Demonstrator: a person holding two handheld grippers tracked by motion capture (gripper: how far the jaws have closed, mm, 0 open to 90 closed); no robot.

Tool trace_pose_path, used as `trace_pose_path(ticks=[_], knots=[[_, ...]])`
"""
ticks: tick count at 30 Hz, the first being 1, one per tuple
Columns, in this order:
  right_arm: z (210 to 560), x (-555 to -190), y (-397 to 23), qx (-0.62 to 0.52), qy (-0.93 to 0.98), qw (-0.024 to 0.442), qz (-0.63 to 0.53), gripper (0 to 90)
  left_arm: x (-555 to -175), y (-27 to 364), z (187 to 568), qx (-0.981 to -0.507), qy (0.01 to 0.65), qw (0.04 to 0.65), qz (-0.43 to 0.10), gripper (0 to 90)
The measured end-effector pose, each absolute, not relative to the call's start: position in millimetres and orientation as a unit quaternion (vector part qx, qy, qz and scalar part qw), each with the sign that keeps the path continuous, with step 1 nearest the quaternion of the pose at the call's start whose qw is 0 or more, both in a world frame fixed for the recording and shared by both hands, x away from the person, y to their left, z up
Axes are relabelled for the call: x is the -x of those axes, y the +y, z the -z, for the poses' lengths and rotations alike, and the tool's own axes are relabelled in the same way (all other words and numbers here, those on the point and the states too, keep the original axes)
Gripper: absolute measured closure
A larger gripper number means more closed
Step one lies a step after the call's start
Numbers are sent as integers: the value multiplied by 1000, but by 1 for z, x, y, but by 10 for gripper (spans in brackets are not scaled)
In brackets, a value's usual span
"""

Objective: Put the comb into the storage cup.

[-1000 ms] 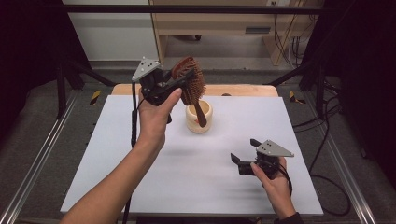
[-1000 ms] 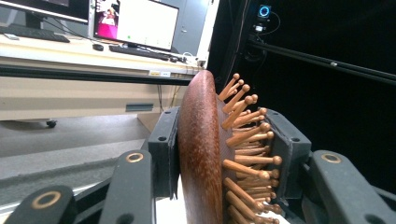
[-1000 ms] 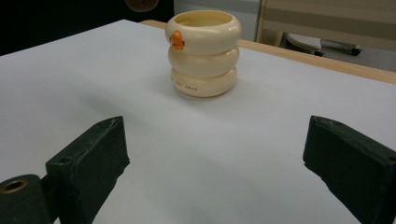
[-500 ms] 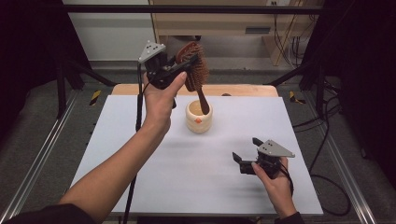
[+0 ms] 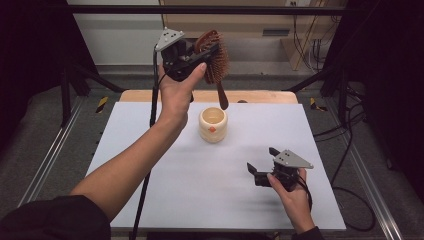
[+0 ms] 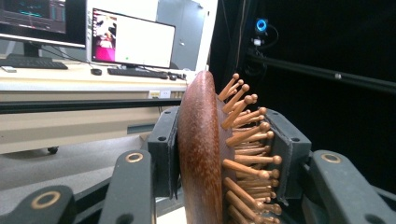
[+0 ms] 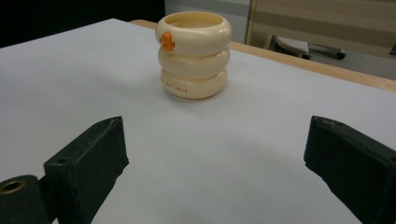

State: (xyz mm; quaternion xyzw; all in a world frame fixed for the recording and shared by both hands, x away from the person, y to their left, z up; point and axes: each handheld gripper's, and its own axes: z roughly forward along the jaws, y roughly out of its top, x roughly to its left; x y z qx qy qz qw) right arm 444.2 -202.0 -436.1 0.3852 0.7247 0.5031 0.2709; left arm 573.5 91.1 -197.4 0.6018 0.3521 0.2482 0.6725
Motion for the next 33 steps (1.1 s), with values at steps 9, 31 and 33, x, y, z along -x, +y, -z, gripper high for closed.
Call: trace_pose_path(ticks=[9, 31, 33], knots=[[440, -441, -204, -389, 722, 274, -503, 57, -572, 98, 199, -573, 377, 679, -261, 523], [440, -449, -225, -419, 700, 280, -506, 53, -578, 103, 208, -571, 416, 652, -275, 521], [440, -449, -224, -419, 699, 280, -508, 52, -579, 103, 210, -571, 419, 650, -275, 520]])
